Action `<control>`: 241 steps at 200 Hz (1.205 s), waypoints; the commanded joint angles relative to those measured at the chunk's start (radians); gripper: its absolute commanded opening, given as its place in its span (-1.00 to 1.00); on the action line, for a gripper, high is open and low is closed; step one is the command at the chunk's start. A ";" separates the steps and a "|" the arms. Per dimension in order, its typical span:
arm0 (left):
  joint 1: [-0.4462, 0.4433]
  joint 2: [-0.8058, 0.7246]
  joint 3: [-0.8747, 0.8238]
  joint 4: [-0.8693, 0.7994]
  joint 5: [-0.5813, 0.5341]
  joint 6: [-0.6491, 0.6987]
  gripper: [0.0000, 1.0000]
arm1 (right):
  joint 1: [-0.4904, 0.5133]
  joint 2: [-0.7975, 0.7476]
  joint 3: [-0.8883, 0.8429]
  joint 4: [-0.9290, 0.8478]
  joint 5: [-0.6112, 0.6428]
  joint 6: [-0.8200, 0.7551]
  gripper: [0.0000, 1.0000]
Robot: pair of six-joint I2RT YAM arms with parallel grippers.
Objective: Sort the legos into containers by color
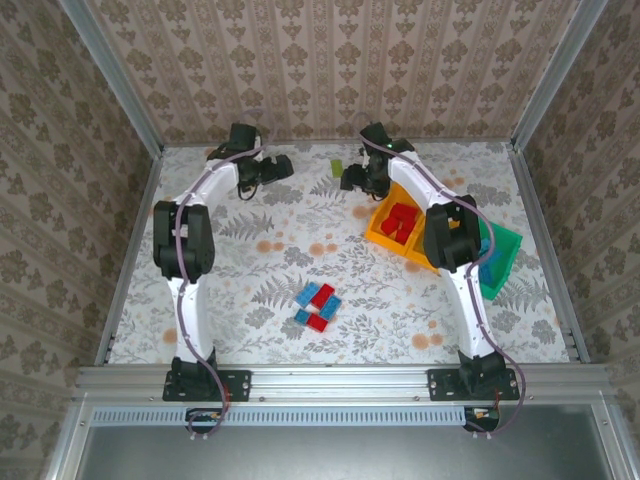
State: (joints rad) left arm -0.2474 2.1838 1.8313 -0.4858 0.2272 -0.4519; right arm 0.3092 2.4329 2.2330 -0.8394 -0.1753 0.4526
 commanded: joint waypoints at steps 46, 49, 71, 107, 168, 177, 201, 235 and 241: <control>-0.021 0.029 0.054 -0.045 -0.004 0.017 1.00 | -0.021 -0.076 -0.035 -0.086 0.115 0.022 0.42; -0.021 0.030 0.054 -0.047 -0.005 0.021 1.00 | -0.023 -0.075 -0.032 -0.084 0.114 0.025 0.42; -0.021 0.018 0.054 -0.074 -0.007 0.056 1.00 | -0.019 -0.069 -0.026 -0.021 0.051 0.060 0.44; -0.027 -0.031 -0.014 -0.110 -0.010 0.131 1.00 | 0.023 -0.090 -0.030 0.114 -0.036 0.104 0.51; -0.050 -0.189 -0.280 -0.052 -0.008 0.187 1.00 | 0.098 -0.213 -0.179 0.125 -0.066 0.018 0.62; -0.044 -0.205 -0.309 -0.042 -0.019 0.166 1.00 | 0.115 -0.244 -0.225 0.120 -0.061 -0.043 0.68; -0.010 -0.241 -0.374 -0.001 0.004 0.093 1.00 | 0.176 -0.351 -0.387 0.109 -0.020 -0.216 0.86; 0.035 -0.279 -0.430 0.027 0.020 0.030 1.00 | 0.283 -0.500 -0.643 0.142 -0.038 -0.381 0.93; 0.041 -0.287 -0.439 0.031 0.021 0.024 1.00 | 0.306 -0.521 -0.683 0.148 -0.034 -0.402 0.93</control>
State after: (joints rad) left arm -0.2379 1.9503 1.4273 -0.4885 0.2302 -0.3679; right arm 0.5468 2.0113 1.6772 -0.6998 -0.2096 0.2237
